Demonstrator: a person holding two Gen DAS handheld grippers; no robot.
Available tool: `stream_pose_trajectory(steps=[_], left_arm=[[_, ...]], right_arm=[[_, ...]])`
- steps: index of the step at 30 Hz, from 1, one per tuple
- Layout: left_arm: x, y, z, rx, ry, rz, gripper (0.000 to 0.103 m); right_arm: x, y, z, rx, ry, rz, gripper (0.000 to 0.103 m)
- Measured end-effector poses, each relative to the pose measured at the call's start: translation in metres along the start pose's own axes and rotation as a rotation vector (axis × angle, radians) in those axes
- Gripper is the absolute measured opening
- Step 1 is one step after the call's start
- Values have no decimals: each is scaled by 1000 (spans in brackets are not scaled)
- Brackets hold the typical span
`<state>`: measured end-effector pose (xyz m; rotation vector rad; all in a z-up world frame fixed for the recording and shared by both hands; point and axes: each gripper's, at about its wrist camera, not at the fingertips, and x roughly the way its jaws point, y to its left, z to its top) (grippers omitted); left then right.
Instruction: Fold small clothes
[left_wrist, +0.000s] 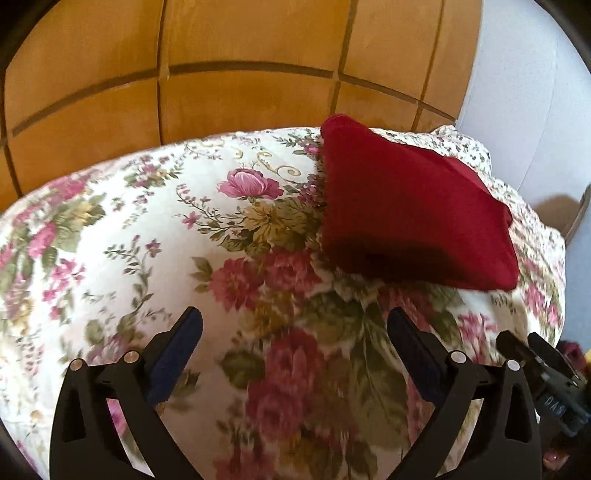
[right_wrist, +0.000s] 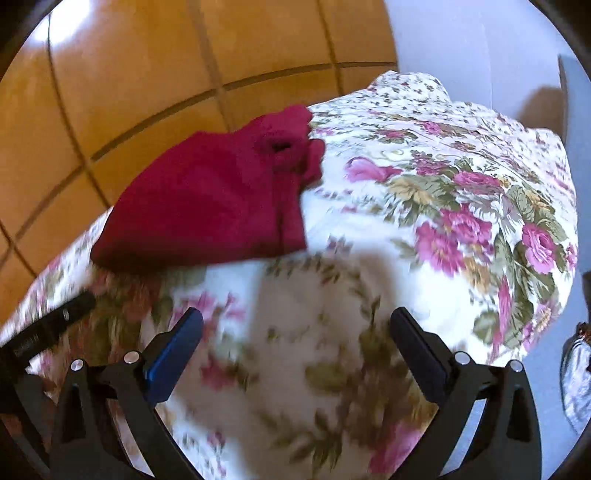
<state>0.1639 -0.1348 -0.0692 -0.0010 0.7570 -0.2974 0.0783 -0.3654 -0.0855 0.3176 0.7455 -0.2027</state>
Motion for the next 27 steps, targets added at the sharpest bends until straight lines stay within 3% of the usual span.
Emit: stream_pose_trajectory(steps=[4, 10, 18, 22, 27], left_arm=[[-23, -6, -17, 28, -32, 34, 99], [-55, -12, -34, 50, -80, 29, 99], [-88, -16, -50, 67, -138, 70, 99], [-98, -15, -55, 70, -153, 69, 99], [-103, -11, -55, 53, -162, 66, 99]], right_arm=[[-9, 5, -16, -28, -13, -30, 101], [-31, 6, -29, -17, -58, -81, 101], [-74, 18, -40, -83, -214, -196, 101], [-93, 16, -40, -59, -267, -192, 101], [-102, 17, -37, -52, -262, -168, 101]])
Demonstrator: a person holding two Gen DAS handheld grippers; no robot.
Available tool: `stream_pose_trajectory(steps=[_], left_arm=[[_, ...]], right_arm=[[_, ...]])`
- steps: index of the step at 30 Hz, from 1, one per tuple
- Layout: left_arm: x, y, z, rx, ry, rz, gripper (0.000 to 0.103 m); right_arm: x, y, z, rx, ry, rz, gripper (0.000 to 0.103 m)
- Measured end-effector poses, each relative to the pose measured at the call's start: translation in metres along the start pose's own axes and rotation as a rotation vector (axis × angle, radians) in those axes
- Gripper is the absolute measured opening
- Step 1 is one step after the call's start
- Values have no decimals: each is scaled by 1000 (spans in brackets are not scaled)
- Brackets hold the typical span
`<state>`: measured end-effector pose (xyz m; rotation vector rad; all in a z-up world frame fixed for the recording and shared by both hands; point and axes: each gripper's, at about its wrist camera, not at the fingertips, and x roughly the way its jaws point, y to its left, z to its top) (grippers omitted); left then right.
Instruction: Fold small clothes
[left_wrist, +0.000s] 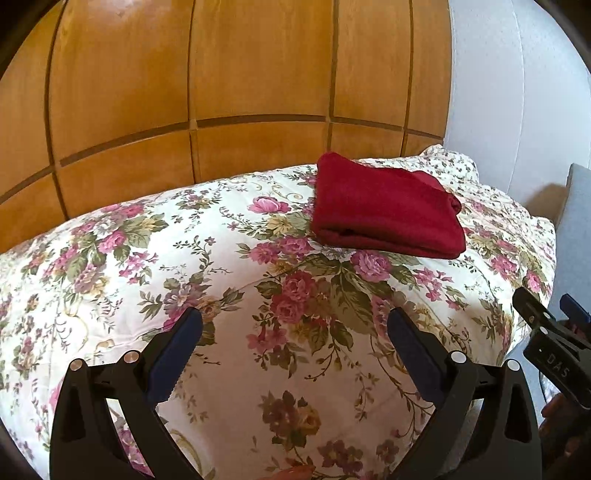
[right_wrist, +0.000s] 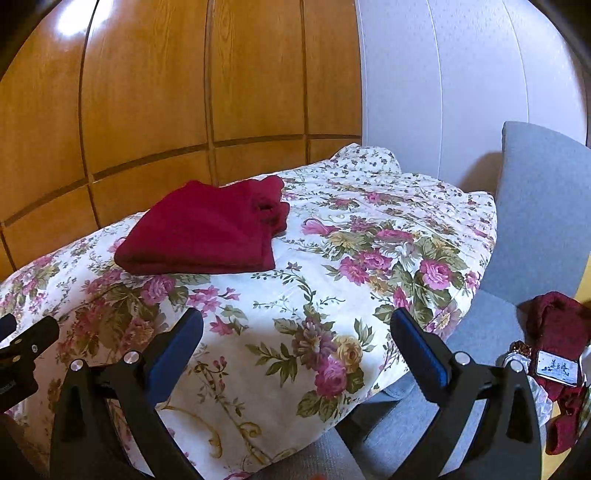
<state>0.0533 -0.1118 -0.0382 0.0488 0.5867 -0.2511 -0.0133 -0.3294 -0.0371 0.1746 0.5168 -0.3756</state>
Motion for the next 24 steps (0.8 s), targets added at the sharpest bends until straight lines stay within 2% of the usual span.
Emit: stream_pose_trajectory(steps=[5, 24], left_arm=[[-2, 2, 1, -11, -7, 8, 99], [0, 2, -1, -11, 7, 4, 99]], right_arm=[[-6, 4, 1, -16, -19, 13, 101], [0, 7, -3, -35, 10, 36, 101]])
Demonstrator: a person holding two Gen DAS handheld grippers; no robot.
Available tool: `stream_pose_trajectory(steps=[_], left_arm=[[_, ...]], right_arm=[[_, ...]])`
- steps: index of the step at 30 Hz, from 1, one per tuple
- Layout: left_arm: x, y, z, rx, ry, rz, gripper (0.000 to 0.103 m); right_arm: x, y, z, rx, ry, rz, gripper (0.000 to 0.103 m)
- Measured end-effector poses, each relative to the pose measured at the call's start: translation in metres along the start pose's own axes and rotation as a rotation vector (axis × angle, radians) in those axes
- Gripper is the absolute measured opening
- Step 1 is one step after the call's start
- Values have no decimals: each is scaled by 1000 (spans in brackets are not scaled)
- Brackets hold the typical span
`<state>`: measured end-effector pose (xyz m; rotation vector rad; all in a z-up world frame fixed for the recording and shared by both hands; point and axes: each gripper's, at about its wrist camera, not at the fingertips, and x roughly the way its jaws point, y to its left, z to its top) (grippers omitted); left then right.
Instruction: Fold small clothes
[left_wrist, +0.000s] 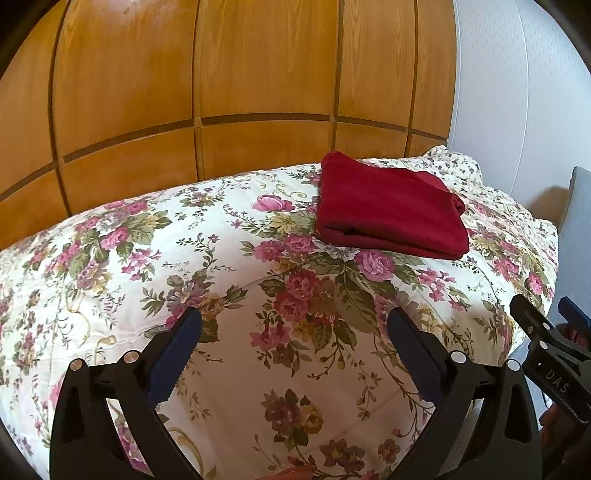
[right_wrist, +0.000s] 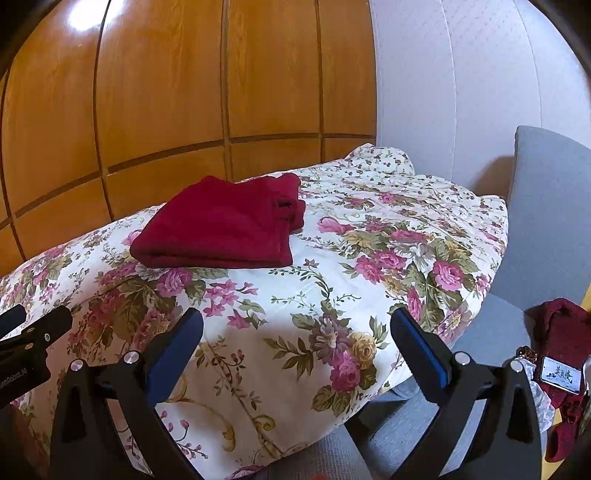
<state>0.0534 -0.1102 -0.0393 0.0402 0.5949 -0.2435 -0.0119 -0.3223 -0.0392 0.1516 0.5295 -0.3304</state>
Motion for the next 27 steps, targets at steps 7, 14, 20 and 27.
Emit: stream_pose_trajectory(steps=[7, 14, 20, 27], left_arm=[[2, 0, -1, 0, 8, 1, 99], [3, 1, -2, 0, 13, 3, 99], [3, 0, -3, 0, 11, 11, 99], [4, 1, -3, -1, 15, 14, 99]], right_arm=[[1, 0, 0, -2, 5, 1, 101], [2, 1, -2, -4, 9, 4, 101], [2, 1, -2, -4, 10, 9, 101], [3, 0, -2, -5, 15, 9, 101]])
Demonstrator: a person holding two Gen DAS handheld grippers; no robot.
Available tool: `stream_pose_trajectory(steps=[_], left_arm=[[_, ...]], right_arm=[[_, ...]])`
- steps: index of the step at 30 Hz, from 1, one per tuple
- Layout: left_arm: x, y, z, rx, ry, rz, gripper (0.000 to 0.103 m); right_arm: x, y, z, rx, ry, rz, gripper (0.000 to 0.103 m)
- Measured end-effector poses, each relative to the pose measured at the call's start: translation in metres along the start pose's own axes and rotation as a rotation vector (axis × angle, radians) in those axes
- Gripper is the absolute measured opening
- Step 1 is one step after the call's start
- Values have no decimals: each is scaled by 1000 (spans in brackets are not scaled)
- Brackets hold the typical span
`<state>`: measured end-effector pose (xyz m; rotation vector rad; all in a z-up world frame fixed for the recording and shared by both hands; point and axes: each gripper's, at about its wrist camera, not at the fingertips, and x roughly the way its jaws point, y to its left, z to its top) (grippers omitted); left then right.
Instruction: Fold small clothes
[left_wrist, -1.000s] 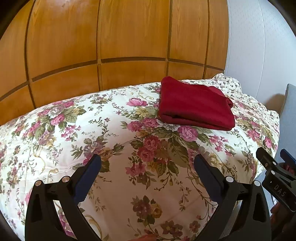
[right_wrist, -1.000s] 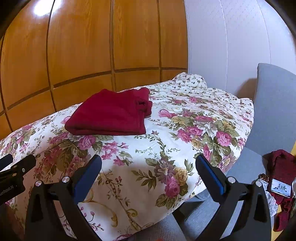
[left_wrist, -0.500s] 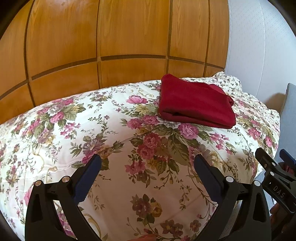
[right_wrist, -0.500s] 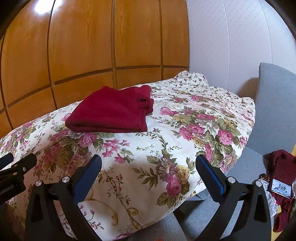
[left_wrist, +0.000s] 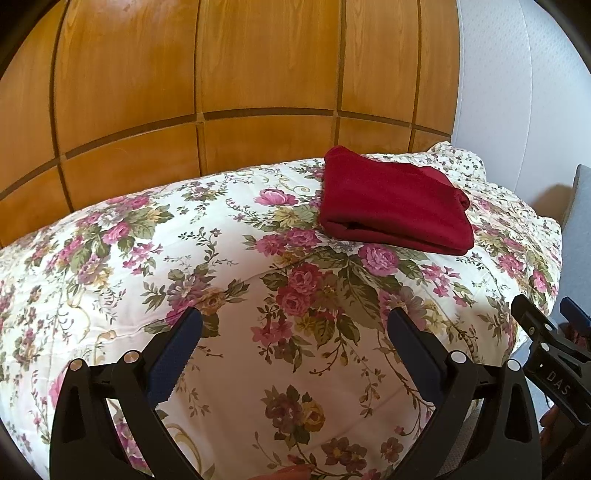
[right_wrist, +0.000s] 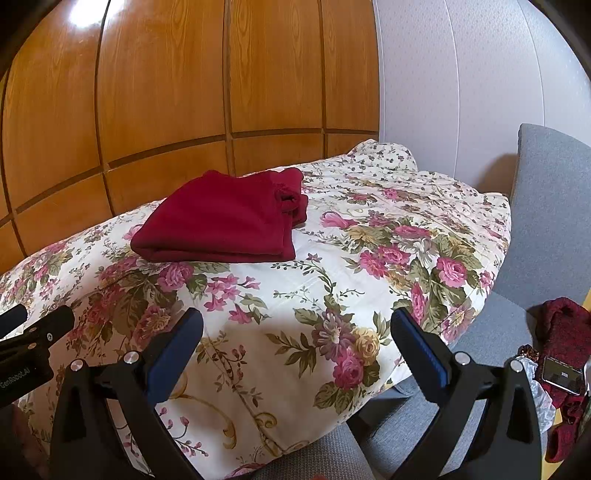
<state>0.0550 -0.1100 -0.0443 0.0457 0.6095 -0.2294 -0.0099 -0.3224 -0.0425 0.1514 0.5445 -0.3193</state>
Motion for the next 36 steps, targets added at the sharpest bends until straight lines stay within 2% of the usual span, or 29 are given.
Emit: stream_pose_trajectory(steps=[28, 36], left_arm=[[4, -5, -3, -20, 47, -8, 99], [22, 5, 6, -37, 115, -27, 99]], right_arm=[[6, 0, -4, -1, 18, 11, 101], [16, -3, -6, 1, 50, 20, 101]])
